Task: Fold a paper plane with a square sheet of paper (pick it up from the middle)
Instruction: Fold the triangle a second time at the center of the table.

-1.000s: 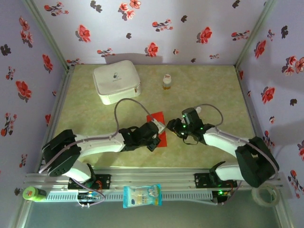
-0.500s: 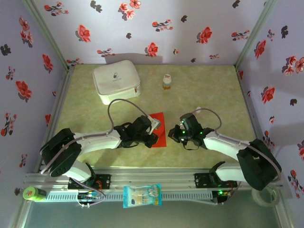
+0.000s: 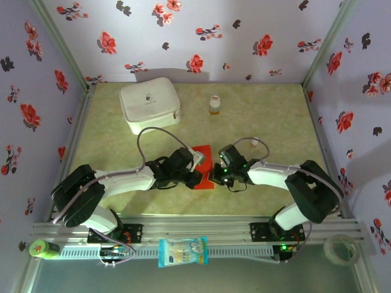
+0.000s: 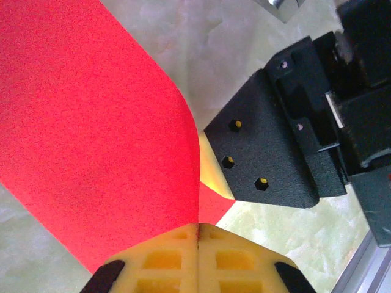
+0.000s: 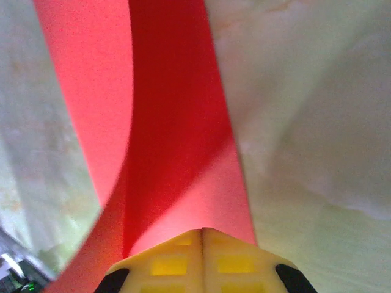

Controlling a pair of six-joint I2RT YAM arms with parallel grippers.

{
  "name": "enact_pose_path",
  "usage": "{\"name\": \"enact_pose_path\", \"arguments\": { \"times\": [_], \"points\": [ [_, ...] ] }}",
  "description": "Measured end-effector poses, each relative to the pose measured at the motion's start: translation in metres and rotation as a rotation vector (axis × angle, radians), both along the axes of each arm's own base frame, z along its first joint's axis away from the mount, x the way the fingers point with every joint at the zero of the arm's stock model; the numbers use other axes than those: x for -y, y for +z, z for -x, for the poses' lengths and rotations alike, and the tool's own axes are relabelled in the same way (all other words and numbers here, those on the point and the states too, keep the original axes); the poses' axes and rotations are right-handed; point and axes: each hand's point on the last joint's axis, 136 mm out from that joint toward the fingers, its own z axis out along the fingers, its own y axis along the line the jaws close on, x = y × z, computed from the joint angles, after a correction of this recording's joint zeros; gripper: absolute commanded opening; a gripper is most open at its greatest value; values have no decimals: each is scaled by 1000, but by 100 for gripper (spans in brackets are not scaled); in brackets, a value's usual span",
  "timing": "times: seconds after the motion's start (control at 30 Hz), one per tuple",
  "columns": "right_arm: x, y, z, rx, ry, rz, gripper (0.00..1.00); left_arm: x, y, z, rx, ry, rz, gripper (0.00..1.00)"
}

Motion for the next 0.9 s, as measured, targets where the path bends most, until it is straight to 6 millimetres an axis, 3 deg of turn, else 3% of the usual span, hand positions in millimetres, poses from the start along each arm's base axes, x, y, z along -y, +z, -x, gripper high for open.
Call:
{"name": "enact_pose_path", "arguments": {
  "times": [0.17, 0.43, 0.9],
  "points": [
    [9, -7, 2, 1, 25, 74, 0, -5, -3, -8, -19, 20, 2, 0],
    [13, -7, 1, 12, 51, 114, 0, -16, -28, -19, -70, 58, -52, 0],
    [14, -7, 1, 8, 59, 133, 0, -13, -42, -29, -84, 56, -109, 0]
  ]
}}
